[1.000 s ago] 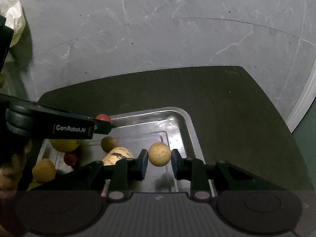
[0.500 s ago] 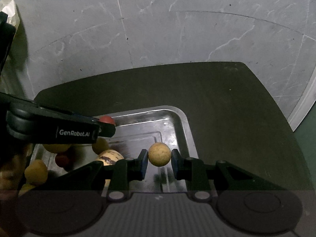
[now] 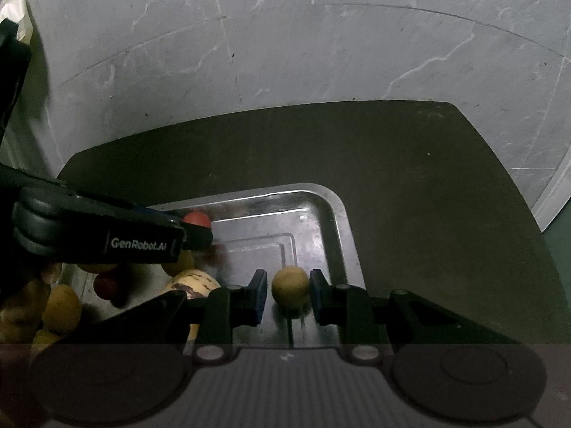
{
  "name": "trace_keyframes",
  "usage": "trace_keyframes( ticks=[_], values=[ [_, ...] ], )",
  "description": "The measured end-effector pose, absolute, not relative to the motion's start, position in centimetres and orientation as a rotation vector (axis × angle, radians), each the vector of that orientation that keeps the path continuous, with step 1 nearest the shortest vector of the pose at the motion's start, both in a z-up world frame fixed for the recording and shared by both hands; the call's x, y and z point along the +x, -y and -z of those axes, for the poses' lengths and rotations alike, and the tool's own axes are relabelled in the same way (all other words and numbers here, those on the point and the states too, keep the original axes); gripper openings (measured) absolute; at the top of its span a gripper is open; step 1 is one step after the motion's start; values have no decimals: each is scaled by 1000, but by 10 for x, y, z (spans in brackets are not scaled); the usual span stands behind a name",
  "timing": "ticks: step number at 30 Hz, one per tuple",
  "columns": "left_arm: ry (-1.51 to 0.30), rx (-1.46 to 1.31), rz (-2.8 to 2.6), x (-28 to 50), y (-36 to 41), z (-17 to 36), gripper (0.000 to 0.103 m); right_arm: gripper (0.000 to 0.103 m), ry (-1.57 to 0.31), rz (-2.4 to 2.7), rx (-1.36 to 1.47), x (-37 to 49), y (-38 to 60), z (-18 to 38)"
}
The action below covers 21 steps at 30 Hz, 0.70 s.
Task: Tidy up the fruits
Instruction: 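Carry the tan fruit and the red fruit over the tray with both tools, then open the left tool to release the red fruit while the right tool releases the tan fruit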
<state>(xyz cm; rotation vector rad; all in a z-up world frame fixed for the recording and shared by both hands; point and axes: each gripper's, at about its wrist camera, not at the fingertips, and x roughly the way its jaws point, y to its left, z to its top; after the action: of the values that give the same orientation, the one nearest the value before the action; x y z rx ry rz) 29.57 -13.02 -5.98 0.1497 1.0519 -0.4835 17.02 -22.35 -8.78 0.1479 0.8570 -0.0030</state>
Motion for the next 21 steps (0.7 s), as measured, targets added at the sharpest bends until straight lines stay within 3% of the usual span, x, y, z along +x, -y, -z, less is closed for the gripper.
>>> trace_keyframes(
  ticks=[12,21],
  values=[
    [-1067,162,489,299,134,66,26,30,-865,3,154,172,224,91],
    [-1068,155,486,298,133,65,31,41,-862,5,154,172,225,90]
  ],
)
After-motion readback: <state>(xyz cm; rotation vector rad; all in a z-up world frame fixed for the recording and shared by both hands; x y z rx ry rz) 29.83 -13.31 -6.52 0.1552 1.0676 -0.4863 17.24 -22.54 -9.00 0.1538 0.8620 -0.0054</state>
